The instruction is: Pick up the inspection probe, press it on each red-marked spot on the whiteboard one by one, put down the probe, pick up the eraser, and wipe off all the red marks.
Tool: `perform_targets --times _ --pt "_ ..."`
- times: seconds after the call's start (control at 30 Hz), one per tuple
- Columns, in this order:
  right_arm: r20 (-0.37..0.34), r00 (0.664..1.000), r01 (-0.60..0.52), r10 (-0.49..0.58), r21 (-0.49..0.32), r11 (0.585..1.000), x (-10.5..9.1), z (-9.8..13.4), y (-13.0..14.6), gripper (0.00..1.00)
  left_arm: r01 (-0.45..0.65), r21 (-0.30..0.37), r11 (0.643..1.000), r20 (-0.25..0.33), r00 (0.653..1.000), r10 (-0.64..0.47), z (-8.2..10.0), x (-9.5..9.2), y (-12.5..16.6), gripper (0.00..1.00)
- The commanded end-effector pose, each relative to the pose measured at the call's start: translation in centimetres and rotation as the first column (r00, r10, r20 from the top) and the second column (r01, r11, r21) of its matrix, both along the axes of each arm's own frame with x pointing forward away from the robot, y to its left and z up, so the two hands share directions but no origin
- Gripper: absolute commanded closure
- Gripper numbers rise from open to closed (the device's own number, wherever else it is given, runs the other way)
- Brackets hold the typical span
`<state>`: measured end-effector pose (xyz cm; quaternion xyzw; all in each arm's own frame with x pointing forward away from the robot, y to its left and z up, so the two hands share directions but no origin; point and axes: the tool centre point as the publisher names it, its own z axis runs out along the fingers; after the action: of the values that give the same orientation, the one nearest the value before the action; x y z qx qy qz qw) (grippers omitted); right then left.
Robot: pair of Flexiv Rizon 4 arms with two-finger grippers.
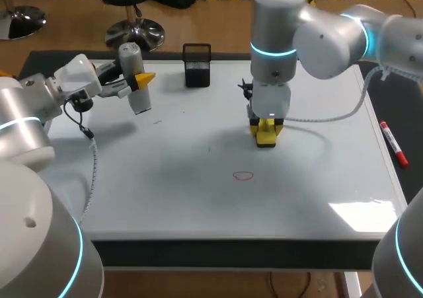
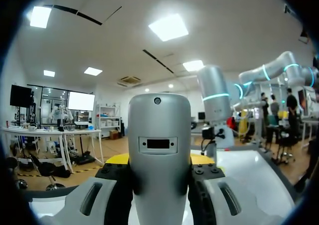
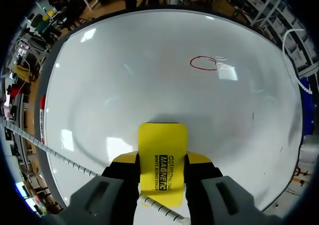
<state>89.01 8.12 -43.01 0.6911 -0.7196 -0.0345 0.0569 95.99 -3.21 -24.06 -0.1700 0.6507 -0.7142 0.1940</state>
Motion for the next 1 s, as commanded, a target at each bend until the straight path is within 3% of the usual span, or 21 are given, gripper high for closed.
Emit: perform_targets --times 0.03,0.33,0.7,1.0 --pt "0.025 1.000 -0.011 0.011 0.013 1.000 0.6 1.6 -0.1 1.00 -0.004 -0.002 1.000 0.003 1.000 0.004 0.0 0.0 -0.1 1.00" --pt "0.105 0.993 -0.046 0.045 0.000 0.999 3.6 5.3 0.0 1.00 -0.004 -0.002 1.000 0.003 1.000 0.004 0.0 0.0 -0.1 1.00" --pt "0.124 0.991 -0.057 0.060 -0.022 0.998 5.9 6.2 -1.0 1.00 -0.004 -0.002 1.000 0.003 1.000 0.004 0.0 0.0 -0.1 1.00" --pt "0.138 0.990 0.006 -0.001 -0.036 0.999 9.0 7.0 -4.4 1.00 -0.004 -0.002 1.000 0.003 1.000 0.004 0.0 0.0 -0.1 1.00"
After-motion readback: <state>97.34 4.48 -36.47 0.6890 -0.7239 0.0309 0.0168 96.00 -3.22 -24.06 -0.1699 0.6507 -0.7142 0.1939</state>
